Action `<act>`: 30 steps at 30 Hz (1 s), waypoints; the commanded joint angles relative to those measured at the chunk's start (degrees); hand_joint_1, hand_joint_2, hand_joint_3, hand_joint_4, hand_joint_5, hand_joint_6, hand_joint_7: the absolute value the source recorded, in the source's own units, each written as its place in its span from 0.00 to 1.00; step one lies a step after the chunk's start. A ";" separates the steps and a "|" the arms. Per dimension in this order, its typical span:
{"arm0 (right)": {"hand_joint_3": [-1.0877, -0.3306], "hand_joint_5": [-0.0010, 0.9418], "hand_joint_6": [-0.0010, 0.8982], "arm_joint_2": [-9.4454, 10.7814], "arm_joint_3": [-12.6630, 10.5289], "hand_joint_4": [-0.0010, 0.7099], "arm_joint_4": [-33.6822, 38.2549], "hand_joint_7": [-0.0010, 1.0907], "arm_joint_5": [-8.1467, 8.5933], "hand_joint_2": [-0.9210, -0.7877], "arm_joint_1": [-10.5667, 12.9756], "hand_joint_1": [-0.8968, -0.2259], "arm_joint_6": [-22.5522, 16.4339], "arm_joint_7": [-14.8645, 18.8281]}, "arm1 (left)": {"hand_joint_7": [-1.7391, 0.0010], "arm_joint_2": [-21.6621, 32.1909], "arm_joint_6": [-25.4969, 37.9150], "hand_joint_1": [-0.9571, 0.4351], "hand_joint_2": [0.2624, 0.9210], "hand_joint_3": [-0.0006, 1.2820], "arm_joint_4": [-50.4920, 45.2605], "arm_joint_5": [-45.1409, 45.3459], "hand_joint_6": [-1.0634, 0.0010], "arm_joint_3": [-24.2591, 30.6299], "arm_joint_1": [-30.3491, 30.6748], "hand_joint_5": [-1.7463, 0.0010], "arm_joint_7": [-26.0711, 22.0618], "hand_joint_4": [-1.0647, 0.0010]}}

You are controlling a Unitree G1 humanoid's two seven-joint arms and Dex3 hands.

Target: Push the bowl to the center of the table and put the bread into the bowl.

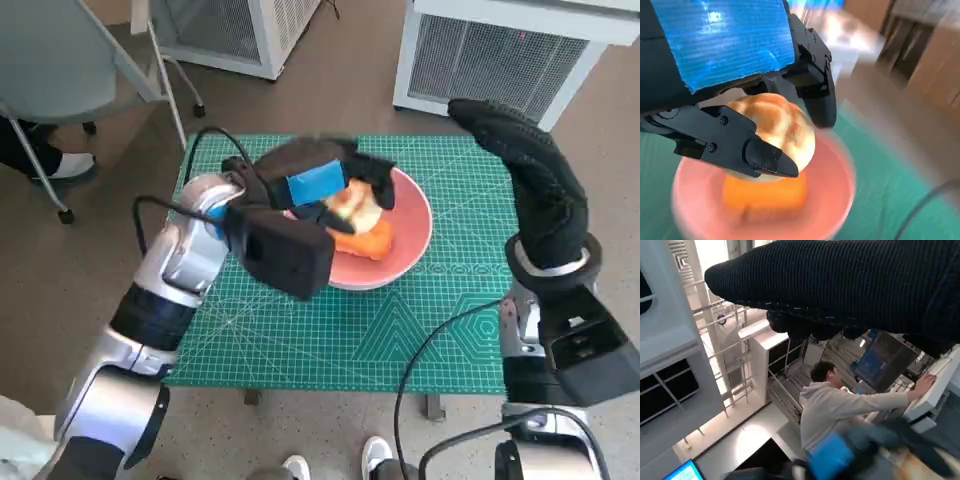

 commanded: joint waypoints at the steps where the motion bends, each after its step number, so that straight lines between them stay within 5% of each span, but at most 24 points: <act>1: 0.46 0.00 0.19 -0.28 -0.47 0.38 -0.57 0.33 -1.03 0.00 1.86 0.48 0.69 -1.19 | 0.95 -0.72 2.94 0.58 1.00 0.01 -0.29 -1.78 0.63 0.56 -1.91 0.99 -2.93 0.75; 7: 0.46 0.00 0.19 -0.22 -0.55 0.39 -1.50 0.34 -1.65 0.00 2.18 0.49 1.08 -2.48 | 0.99 -1.57 -6.72 0.52 1.00 0.01 0.80 -5.75 0.70 5.06 2.13 1.00 4.40 0.84; 14: 0.47 0.00 0.19 -0.32 -0.63 0.39 -1.88 0.34 -2.51 0.00 1.88 0.49 1.75 -3.77 | 1.00 -4.68 -23.05 0.43 1.00 0.07 3.13 -7.41 0.79 11.04 7.81 1.00 22.38 0.91; 18: 0.47 0.00 0.19 -0.34 -0.69 0.38 -2.13 0.34 -3.40 0.00 1.55 0.48 2.11 -4.66 | 0.99 -6.50 -29.99 0.40 1.00 0.11 5.04 -9.95 0.78 14.08 9.35 1.00 27.96 0.90; 23: 0.47 0.00 0.19 -0.47 -0.55 0.36 -2.93 0.34 -3.47 0.00 1.05 0.47 3.14 -5.17 | 0.99 -8.62 -34.89 0.37 1.00 0.17 6.09 -13.82 0.77 17.46 11.15 0.99 31.62 0.86; 30: 0.47 0.00 0.18 -0.57 -0.30 0.34 -4.10 0.33 -1.49 0.00 -0.07 0.47 5.93 -4.45 | 0.99 -11.10 -35.20 0.38 1.00 0.23 1.10 -21.58 0.75 20.76 14.09 0.98 31.16 0.80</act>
